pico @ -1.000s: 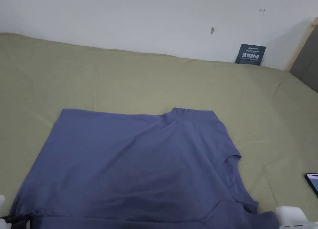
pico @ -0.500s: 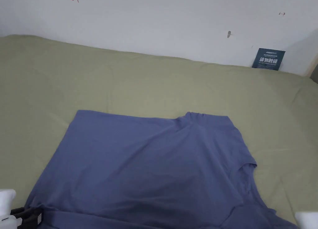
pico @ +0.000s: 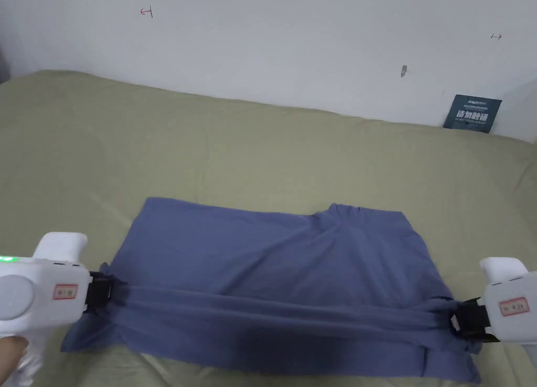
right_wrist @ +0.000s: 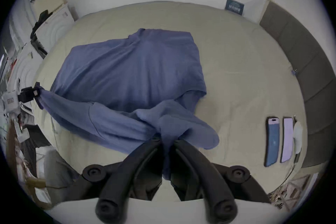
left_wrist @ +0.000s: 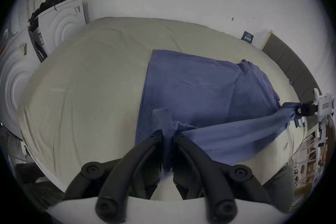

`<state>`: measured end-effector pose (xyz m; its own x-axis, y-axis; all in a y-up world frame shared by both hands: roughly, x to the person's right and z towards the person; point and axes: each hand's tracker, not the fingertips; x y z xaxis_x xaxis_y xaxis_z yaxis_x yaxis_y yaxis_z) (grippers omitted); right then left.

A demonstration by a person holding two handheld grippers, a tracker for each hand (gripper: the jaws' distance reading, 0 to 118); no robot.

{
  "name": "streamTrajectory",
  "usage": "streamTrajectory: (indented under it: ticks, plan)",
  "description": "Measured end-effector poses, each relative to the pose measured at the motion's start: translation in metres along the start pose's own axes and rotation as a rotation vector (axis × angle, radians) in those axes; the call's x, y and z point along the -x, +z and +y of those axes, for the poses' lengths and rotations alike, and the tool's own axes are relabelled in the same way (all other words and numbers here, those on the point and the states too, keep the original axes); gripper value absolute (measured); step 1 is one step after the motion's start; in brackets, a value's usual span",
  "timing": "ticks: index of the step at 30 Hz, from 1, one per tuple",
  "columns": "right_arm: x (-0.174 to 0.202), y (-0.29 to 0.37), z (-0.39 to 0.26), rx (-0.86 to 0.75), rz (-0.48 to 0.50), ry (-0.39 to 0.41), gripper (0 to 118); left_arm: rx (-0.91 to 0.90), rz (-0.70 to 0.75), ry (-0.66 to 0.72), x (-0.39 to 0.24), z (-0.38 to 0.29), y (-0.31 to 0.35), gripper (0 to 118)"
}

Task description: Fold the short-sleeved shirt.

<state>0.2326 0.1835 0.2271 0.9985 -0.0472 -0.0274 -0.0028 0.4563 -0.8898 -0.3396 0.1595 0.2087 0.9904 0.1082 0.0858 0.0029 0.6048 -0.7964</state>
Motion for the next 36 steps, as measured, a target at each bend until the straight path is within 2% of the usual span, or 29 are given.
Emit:
streamTrajectory:
  ticks: [3,5,6,8,9,10,14,16,19,20,21,22,23,24,25,26,28,31,32,33,35,36]
  plan:
    - [-0.007,-0.026,0.012,0.036,0.025,-0.109,6,0.029,0.014,0.007,-0.001,0.010,-0.026,13]
    - [-0.009,-0.040,0.014,0.025,0.014,-0.135,13,0.045,0.033,0.029,0.000,0.013,-0.042,14]
    - [-0.008,-0.044,0.012,-0.005,0.015,-0.128,37,0.045,0.025,0.048,0.007,0.014,-0.055,26]
    - [-0.012,-0.053,0.011,-0.080,-0.044,-0.125,88,0.027,0.049,0.072,0.011,0.013,-0.067,75]
    - [-0.013,-0.054,0.009,-0.106,-0.064,-0.111,93,0.022,0.096,0.084,0.013,0.012,-0.072,90]
    - [-0.015,-0.052,0.005,-0.135,-0.074,-0.127,89,0.019,0.121,0.103,0.016,0.011,-0.070,89]
    - [-0.020,-0.022,-0.020,-0.297,-0.010,-0.180,90,-0.071,0.034,0.207,0.027,-0.003,-0.037,89]
    - [-0.018,0.002,-0.039,-0.395,0.025,-0.166,90,-0.149,0.053,0.172,0.027,-0.016,-0.009,89]
    - [-0.013,0.033,-0.075,-0.442,0.057,-0.127,89,-0.251,0.089,0.108,0.022,-0.042,0.036,88]
    - [-0.011,0.040,-0.084,-0.435,0.069,-0.123,84,-0.275,0.093,0.111,0.021,-0.051,0.047,87]
    - [-0.008,0.046,-0.095,-0.434,0.078,-0.121,68,-0.307,0.087,0.115,0.020,-0.063,0.058,83]
    - [-0.004,0.051,-0.105,-0.429,0.092,-0.105,49,-0.287,0.082,0.118,0.017,-0.071,0.068,73]
    - [0.002,0.053,-0.112,-0.425,0.085,-0.095,21,-0.292,0.081,0.120,0.015,-0.079,0.074,53]
    - [0.009,0.053,-0.117,-0.417,0.038,-0.067,0,-0.291,0.083,0.120,0.012,-0.088,0.079,16]
    - [0.017,0.054,-0.125,-0.406,-0.019,-0.045,0,-0.286,0.083,0.121,0.009,-0.096,0.083,1]
    - [0.021,0.055,-0.130,-0.418,-0.046,-0.028,0,-0.282,0.093,0.111,0.005,-0.100,0.084,1]
    - [0.026,0.051,-0.135,-0.399,-0.009,-0.036,0,-0.197,0.046,0.076,0.005,-0.107,0.080,0]
    - [0.034,0.049,-0.137,-0.395,0.021,-0.042,0,-0.152,0.080,0.058,0.010,-0.105,0.060,0]
    - [0.037,0.047,-0.135,-0.388,0.020,-0.037,0,-0.140,0.071,0.056,0.013,-0.102,0.053,3]
    - [0.038,0.043,-0.133,-0.375,0.015,-0.031,0,-0.123,0.053,0.060,0.014,-0.097,0.045,25]
    - [0.035,0.040,-0.131,-0.362,0.009,-0.035,0,-0.114,0.042,0.065,0.016,-0.085,0.025,87]
    - [0.034,0.038,-0.129,-0.359,0.008,-0.039,0,-0.102,0.039,0.070,0.017,-0.080,0.012,97]
